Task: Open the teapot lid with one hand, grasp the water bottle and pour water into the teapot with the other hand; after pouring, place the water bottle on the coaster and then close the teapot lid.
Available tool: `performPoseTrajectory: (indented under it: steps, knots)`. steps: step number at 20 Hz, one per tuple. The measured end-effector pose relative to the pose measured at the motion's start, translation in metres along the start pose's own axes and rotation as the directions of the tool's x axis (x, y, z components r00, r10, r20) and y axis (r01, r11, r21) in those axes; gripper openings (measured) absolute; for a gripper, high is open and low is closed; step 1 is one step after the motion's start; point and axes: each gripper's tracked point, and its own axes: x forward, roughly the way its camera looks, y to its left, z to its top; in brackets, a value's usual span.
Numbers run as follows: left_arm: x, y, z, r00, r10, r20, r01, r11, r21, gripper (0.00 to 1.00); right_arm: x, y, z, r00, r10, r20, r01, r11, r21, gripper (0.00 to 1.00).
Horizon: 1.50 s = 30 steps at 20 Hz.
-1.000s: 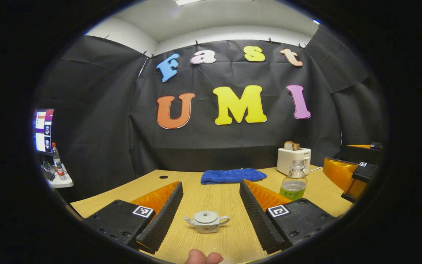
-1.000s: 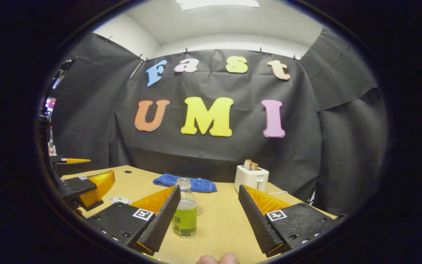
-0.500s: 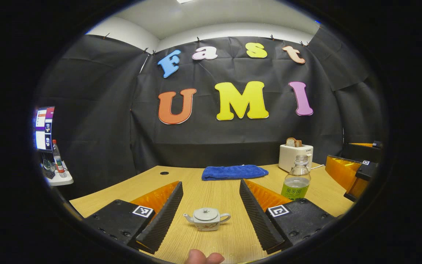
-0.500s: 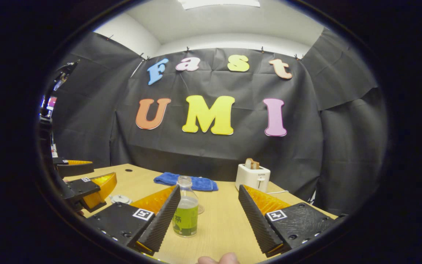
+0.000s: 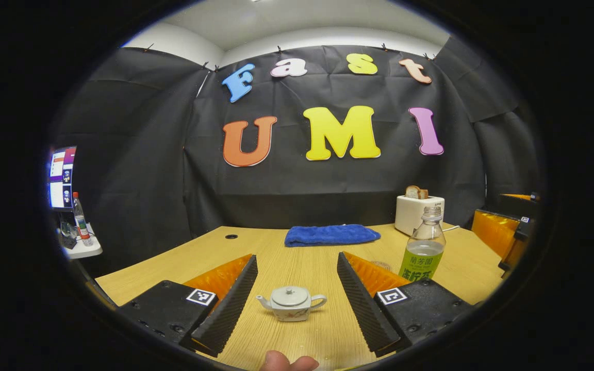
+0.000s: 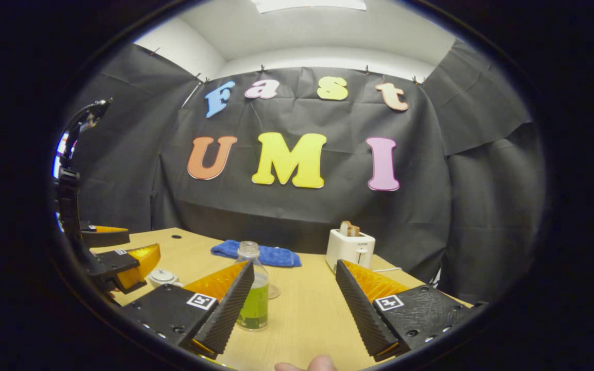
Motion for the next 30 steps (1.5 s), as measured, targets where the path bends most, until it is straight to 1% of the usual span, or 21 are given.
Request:
performPoseTrajectory:
  steps: [1, 3, 5, 7, 8, 9, 11, 12, 14, 15, 16, 17, 18, 20, 21, 22, 23, 24, 25, 27, 30]
  knots:
    - [0.003, -0.001, -0.003, 1.0, -0.001, -0.004, 0.001, 1.0, 0.002, 0.97, 0.001, -0.001, -0.004, 1.0, 0.006, -0.004, -0.006, 1.0, 0.007, 0.95]
    - [0.006, 0.009, -0.006, 1.0, 0.023, -0.004, -0.023, 1.0, 0.0, 0.98, 0.003, -0.008, -0.012, 1.0, 0.012, -0.023, -0.012, 1.0, 0.023, 0.95]
    - [0.011, 0.008, -0.015, 0.999, 0.031, -0.022, -0.031, 1.0, -0.002, 0.98, 0.005, -0.018, -0.018, 0.999, 0.002, -0.032, -0.001, 0.999, 0.037, 0.95]
    - [0.017, 0.007, -0.024, 0.999, 0.024, -0.038, -0.024, 1.0, 0.001, 0.98, 0.005, -0.027, -0.023, 0.999, -0.005, -0.04, 0.008, 0.998, 0.058, 0.95]
    - [0.019, 0.007, -0.028, 0.999, 0.019, -0.045, -0.019, 1.0, 0.007, 0.98, 0.006, -0.029, -0.027, 0.999, -0.005, -0.047, 0.008, 0.998, 0.067, 0.98]
    - [0.023, 0.008, -0.034, 0.998, 0.022, -0.054, -0.021, 1.0, 0.017, 0.98, 0.006, -0.031, -0.031, 0.998, -0.006, -0.055, 0.009, 0.998, 0.063, 0.95]
    - [0.03, 0.007, -0.045, 0.997, 0.024, -0.08, -0.021, 0.999, 0.032, 0.96, 0.007, -0.037, -0.04, 0.997, -0.011, -0.071, 0.015, 0.998, 0.06, 0.95]
    - [0.033, 0.006, -0.049, 0.996, 0.026, -0.086, -0.023, 0.999, 0.034, 0.95, 0.008, -0.039, -0.043, 0.997, -0.008, -0.081, 0.014, 0.998, 0.069, 0.98]
    - [0.043, 0.006, -0.055, 0.995, 0.033, -0.098, -0.031, 0.999, 0.024, 0.9, 0.011, -0.041, -0.051, 0.994, 0.0, -0.106, 0.008, 0.997, 0.077, 0.98]
    - [0.046, 0.008, -0.058, 0.994, 0.037, -0.107, -0.035, 0.999, 0.017, 0.84, 0.013, -0.043, -0.053, 0.994, 0.0, -0.112, 0.008, 0.997, 0.076, 0.98]
    - [0.049, 0.009, -0.06, 0.993, 0.041, -0.113, -0.039, 0.999, 0.014, 0.82, 0.013, -0.044, -0.054, 0.994, -0.001, -0.112, 0.01, 0.997, 0.077, 0.95]
    - [0.051, 0.01, -0.062, 0.992, 0.045, -0.12, -0.043, 0.999, 0.013, 0.77, 0.013, -0.046, -0.053, 0.994, -0.001, -0.112, 0.01, 0.997, 0.08, 0.98]
    - [0.053, 0.011, -0.064, 0.991, 0.048, -0.125, -0.047, 0.999, 0.015, 0.75, 0.015, -0.046, -0.055, 0.994, -0.003, -0.113, 0.012, 0.997, 0.081, 0.95]
    - [0.056, 0.016, -0.065, 0.989, 0.059, -0.134, -0.058, 0.998, 0.012, 0.69, 0.016, -0.046, -0.058, 0.993, -0.002, -0.12, 0.012, 0.997, 0.082, 0.95]
    - [0.057, 0.016, -0.064, 0.989, 0.061, -0.134, -0.06, 0.998, 0.009, 0.62, 0.017, -0.047, -0.06, 0.992, 0.0, -0.126, 0.011, 0.996, 0.085, 0.95]
    - [0.06, 0.016, -0.066, 0.989, 0.063, -0.135, -0.062, 0.998, 0.008, 0.59, 0.019, -0.047, -0.062, 0.991, 0.001, -0.13, 0.011, 0.996, 0.087, 0.95]
    - [0.061, 0.017, -0.068, 0.988, 0.066, -0.142, -0.065, 0.998, 0.009, 0.51, 0.019, -0.047, -0.061, 0.991, 0.001, -0.133, 0.011, 0.996, 0.088, 0.95]
    - [0.063, 0.019, -0.071, 0.986, 0.07, -0.151, -0.069, 0.998, 0.01, 0.47, 0.019, -0.047, -0.062, 0.991, 0.001, -0.133, 0.011, 0.996, 0.087, 0.95]
    - [0.064, 0.019, -0.074, 0.984, 0.069, -0.162, -0.069, 0.998, 0.008, 0.39, 0.019, -0.047, -0.062, 0.991, 0.001, -0.131, 0.01, 0.996, 0.085, 0.95]
    - [0.063, 0.019, -0.079, 0.981, 0.067, -0.18, -0.068, 0.998, 0.002, 0.31, 0.019, -0.047, -0.06, 0.992, 0.0, -0.128, 0.011, 0.997, 0.081, 0.95]
    - [0.063, 0.017, -0.077, 0.982, 0.054, -0.181, -0.054, 0.999, 0.008, 0.24, 0.019, -0.046, -0.064, 0.991, 0.005, -0.134, 0.007, 0.996, 0.085, 0.95]
